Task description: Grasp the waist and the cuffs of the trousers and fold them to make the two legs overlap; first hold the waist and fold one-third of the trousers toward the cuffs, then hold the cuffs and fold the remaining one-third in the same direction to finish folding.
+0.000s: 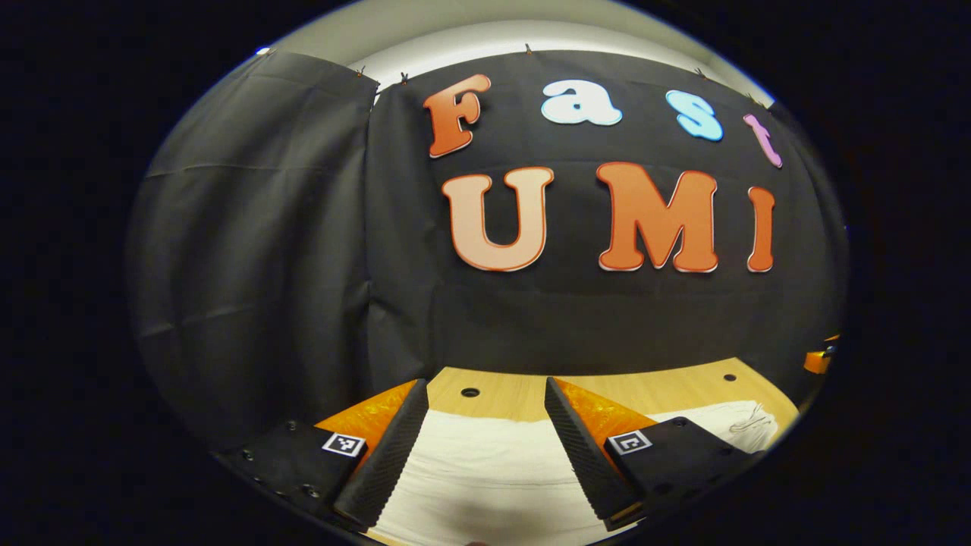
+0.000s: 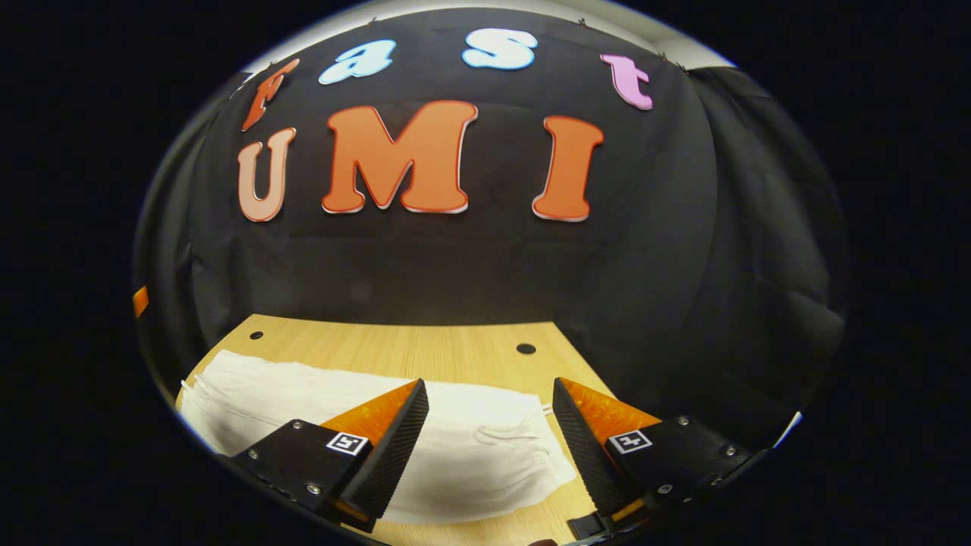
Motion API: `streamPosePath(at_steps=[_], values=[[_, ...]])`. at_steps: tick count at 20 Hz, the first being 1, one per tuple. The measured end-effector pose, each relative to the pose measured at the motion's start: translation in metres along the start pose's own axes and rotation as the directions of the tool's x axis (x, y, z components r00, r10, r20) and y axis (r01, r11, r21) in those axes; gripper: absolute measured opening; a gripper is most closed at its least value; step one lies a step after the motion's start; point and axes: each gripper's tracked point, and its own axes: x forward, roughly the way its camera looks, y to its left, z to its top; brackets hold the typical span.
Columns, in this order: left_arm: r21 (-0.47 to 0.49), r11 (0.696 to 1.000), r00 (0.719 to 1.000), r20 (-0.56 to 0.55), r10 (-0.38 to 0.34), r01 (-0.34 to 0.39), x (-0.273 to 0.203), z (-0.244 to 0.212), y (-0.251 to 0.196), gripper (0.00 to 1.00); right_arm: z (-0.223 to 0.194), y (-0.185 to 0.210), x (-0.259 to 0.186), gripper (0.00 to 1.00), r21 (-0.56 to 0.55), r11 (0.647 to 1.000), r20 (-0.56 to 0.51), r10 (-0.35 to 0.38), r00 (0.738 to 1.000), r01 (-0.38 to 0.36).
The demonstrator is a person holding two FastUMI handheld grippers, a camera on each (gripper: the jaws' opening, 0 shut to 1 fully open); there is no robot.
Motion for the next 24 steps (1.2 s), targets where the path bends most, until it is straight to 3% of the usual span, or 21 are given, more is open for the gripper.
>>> streamPosePath(at_steps=[2, 6, 11, 14, 19, 22, 24], values=[[0.018, 0.999, 0.999, -0.035, 0.032, -0.031, 0.003, -0.009, 0.010, 1.00, -0.021, -0.003, 0.015, 0.99, 0.085, 0.996, -0.086, 0.027, 0.996, -0.020], [-0.003, 0.996, 0.987, -0.136, 0.085, -0.086, 0.005, -0.040, 0.028, 0.99, -0.069, -0.029, 0.036, 0.99, 0.154, 0.988, -0.255, 0.018, 0.967, 0.023], [0.021, 0.986, 0.956, -0.244, 0.165, -0.165, 0.002, -0.076, 0.049, 1.00, -0.126, -0.049, 0.056, 0.98, 0.342, 0.937, -0.430, 0.094, 0.898, 0.066], [0.019, 0.982, 0.930, -0.316, 0.186, -0.189, -0.003, -0.096, 0.060, 1.00, -0.160, -0.063, 0.056, 0.95, 0.351, 0.930, -0.537, 0.102, 0.838, 0.112], [-0.117, 0.961, 0.856, -0.490, 0.164, -0.251, -0.004, -0.151, 0.071, 1.00, -0.185, -0.066, 0.061, 0.95, 0.385, 0.906, -0.619, 0.111, 0.777, 0.177], [-0.225, 0.928, 0.773, -0.627, 0.097, -0.299, -0.002, -0.195, 0.071, 0.99, -0.195, -0.063, 0.064, 0.96, 0.407, 0.890, -0.654, 0.128, 0.746, 0.204], [-0.290, 0.891, 0.734, -0.675, 0.068, -0.349, -0.004, -0.210, 0.071, 0.98, -0.199, -0.060, 0.068, 0.95, 0.422, 0.878, -0.665, 0.132, 0.735, 0.225]])
